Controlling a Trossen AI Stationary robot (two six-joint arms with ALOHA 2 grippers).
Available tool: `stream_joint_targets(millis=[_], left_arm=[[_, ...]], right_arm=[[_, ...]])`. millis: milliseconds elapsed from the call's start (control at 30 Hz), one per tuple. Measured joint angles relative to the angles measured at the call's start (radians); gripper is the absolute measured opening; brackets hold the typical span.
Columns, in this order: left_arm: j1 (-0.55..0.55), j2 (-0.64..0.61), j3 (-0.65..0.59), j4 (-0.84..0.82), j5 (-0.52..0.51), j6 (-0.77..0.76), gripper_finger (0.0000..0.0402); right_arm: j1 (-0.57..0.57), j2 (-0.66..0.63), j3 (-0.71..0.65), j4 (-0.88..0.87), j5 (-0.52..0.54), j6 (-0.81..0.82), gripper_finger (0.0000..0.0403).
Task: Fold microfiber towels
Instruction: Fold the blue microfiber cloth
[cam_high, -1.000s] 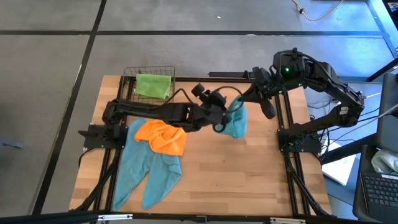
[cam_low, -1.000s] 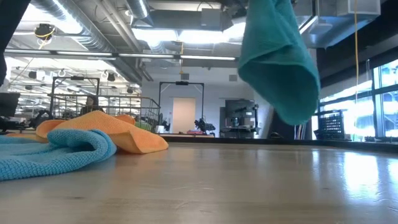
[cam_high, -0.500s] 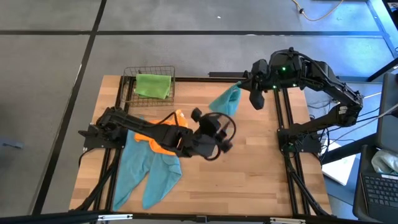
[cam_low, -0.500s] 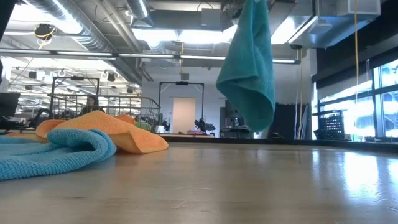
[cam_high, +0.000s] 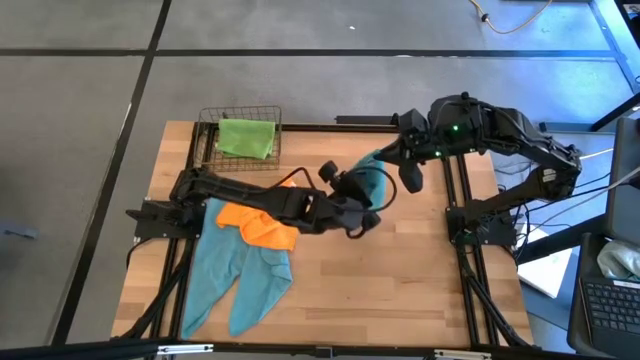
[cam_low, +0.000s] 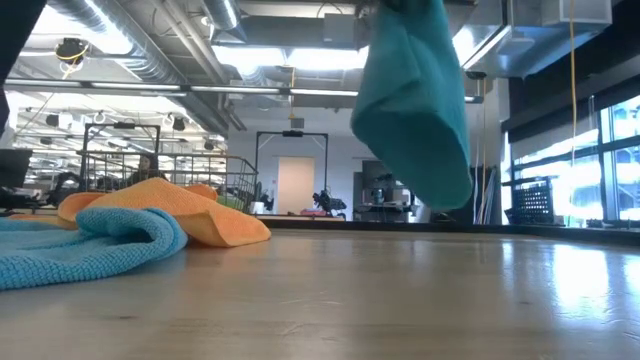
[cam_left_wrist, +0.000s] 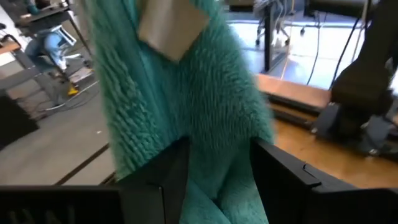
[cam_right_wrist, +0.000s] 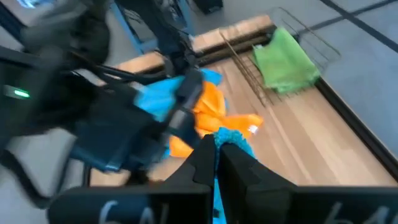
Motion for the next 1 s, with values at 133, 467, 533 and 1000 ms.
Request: stream_joint_targets(millis=[133, 467, 533, 1000], left_arm=[[-0.002, 0.0, 0.0, -0.081, -0.002, -0.026, 0.0163], [-0.042, 0.0, 0.0, -0.292, -0.034, -0.08, 0.0163], [-0.043, 0.0, 0.0, -0.3, -0.037, -0.08, 0.0163], [-0.039, -0.037, 0.0, -0.365, -0.121, -0.074, 0.0163]], right_arm=[[0.046, 0.002, 0.0, 0.053, 0.001, 0.004, 0.0012], [0.12, 0.003, 0.0, 0.054, 0.046, 0.018, 0.0012], [0.127, 0.003, 0.0, 0.053, 0.046, 0.017, 0.0012], [0.155, 0.003, 0.0, -0.038, 0.047, -0.042, 0.0012]])
